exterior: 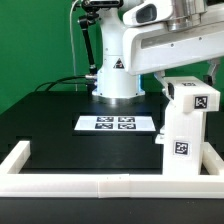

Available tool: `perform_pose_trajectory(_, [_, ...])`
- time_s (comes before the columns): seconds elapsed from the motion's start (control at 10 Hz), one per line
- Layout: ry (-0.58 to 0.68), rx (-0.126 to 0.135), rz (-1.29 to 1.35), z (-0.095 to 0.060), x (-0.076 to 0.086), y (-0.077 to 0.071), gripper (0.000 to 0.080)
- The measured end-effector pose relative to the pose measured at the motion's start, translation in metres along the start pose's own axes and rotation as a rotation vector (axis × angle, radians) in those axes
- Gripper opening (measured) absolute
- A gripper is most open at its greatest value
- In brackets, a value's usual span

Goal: Assemble cabinet

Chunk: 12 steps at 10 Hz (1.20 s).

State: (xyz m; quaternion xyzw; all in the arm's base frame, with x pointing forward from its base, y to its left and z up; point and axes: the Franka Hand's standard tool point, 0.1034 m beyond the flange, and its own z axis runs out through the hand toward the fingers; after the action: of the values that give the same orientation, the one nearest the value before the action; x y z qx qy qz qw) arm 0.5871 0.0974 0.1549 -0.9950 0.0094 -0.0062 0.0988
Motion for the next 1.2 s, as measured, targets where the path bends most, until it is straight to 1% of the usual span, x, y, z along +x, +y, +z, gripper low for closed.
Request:
perform_pose_trajectory(0.6, [0.003, 0.0, 0.503, 0.0025, -0.0003, -0.0087, 0.056])
perform_pose_trajectory(1.0, [0.004, 0.002, 0.757, 0.0024, 0.0, -0.009, 0.056])
perform_pose_trajectory(1.1, [0.004, 0.002, 0.779, 0.0024, 0.0, -0.0088, 0.056])
perform_pose_trajectory(1.2, [0.004, 0.011, 0.844, 0.0024, 0.0005, -0.0089, 0.056])
